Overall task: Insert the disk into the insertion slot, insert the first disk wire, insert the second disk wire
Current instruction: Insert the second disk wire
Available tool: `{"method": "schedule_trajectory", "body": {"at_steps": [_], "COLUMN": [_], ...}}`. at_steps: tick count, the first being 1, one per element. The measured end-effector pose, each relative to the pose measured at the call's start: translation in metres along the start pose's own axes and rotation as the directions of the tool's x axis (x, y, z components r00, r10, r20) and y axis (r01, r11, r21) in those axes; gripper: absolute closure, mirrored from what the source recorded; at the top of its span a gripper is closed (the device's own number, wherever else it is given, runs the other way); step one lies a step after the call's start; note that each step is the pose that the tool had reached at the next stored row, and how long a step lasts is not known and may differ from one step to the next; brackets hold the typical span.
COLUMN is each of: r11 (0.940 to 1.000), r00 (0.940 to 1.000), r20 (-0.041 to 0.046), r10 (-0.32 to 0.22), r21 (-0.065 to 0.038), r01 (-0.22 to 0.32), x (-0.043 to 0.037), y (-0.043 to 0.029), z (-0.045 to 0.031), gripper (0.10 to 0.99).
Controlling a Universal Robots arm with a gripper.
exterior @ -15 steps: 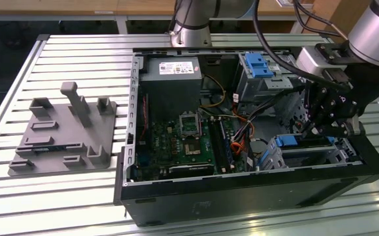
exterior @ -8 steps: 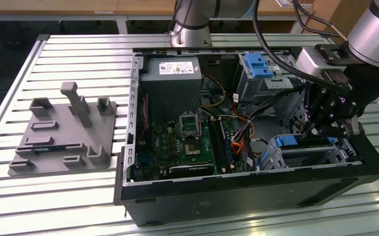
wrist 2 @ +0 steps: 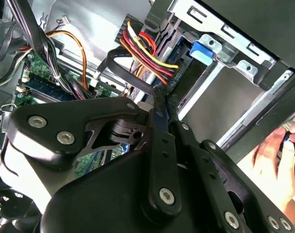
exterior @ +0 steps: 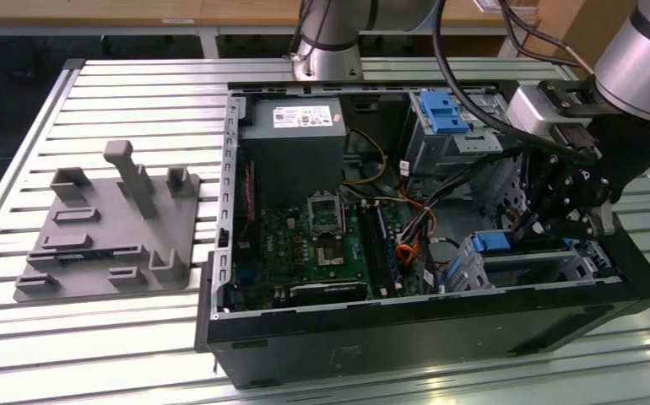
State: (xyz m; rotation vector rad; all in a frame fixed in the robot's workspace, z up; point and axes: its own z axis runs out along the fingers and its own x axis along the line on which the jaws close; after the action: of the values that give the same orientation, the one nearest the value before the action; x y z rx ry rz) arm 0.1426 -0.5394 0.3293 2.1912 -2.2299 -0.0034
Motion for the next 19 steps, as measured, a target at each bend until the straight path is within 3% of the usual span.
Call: {"method": "schedule_trajectory", "body": {"at_steps": [4,5,6,9,19], "r11": [1.0,1.0,1.0,1.0,1.0], "r00": [1.0,1.0,1.0,1.0,1.0], "r20": [-0.0002,0.0004,0.0004,0.0001,0.0], "r10": [0.0,0.0,0.0,0.0,0.0], "r21": [0.0,0.0,0.0,0.0,0.0], "r01": [0.0,0.0,0.0,0.0,0.0], "x": [0.0006,0.0006,0.0006,0.0006,-0.0036], "y": [0.0,0.0,0.0,0.0001,0.0007], "z": [0.0006,-0.0008,-0.0034,-0.0137,-0.0592], "gripper": [0.929,0.871,0.871,0.749,0.749]}}
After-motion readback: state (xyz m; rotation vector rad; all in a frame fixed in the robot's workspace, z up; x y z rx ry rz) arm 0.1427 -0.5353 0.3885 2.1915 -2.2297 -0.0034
